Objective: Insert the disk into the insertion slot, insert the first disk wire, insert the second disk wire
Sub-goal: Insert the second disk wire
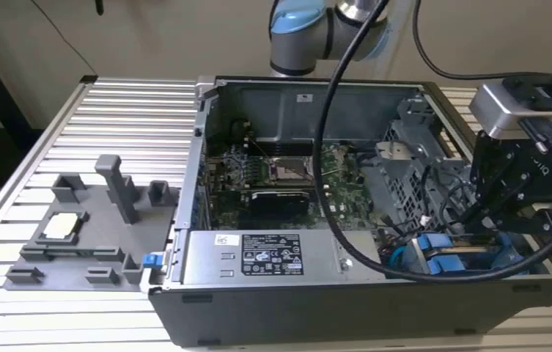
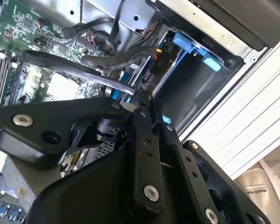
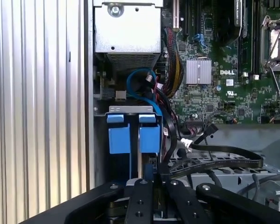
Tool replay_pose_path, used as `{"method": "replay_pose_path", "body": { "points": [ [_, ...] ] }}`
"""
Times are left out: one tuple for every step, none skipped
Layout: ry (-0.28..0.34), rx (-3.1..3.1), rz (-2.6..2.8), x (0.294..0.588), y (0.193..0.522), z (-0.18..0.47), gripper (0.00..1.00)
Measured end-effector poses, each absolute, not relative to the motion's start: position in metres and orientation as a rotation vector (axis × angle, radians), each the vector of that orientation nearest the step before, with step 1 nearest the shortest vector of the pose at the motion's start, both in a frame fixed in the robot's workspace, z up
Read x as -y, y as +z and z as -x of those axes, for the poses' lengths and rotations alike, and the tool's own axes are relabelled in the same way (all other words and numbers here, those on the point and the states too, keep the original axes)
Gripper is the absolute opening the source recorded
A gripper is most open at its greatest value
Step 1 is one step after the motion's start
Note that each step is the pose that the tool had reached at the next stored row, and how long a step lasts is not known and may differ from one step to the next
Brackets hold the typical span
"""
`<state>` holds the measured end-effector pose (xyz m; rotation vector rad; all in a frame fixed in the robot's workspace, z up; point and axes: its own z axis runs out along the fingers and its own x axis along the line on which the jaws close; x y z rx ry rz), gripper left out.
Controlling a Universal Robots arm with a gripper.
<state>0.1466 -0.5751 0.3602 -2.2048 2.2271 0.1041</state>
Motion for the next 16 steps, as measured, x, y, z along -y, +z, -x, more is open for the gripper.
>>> {"method": "replay_pose_path", "body": {
  "points": [
    [0.111,-2.23,2.207,0.5756,0.36,-0.1479,0.16],
    [0.118,-2.233,2.21,0.576,0.3598,-0.1493,0.16],
    [0.124,-2.235,2.212,0.5764,0.3595,-0.1507,0.16],
    [0.128,-2.237,2.213,0.5768,0.3591,-0.1521,0.16],
    [0.13,-2.238,2.214,0.577,0.3587,-0.1532,0.16],
    [0.131,-2.238,2.213,0.577,0.3583,-0.1539,0.16],
    [0.132,-2.238,2.213,0.577,0.3579,-0.1543,0.16],
    [0.133,-2.238,2.212,0.577,0.3577,-0.1544,0.16],
    [0.134,-2.237,2.212,0.577,0.3578,-0.1544,0.16],
    [0.134,-2.237,2.212,0.577,0.3577,-0.1545,0.16],
    [0.134,-2.237,2.212,0.577,0.3576,-0.1546,0.16],
    [0.134,-2.237,2.212,0.577,0.3575,-0.1546,0.16],
    [0.134,-2.237,2.212,0.577,0.3572,-0.1546,0.16],
    [0.135,-2.236,2.211,0.5771,0.3567,-0.1546,0.16],
    [0.139,-2.235,2.21,0.5771,0.3562,-0.1546,0.16],
    [0.145,-2.231,2.207,0.577,0.3556,-0.1546,0.16]
  ]
}}
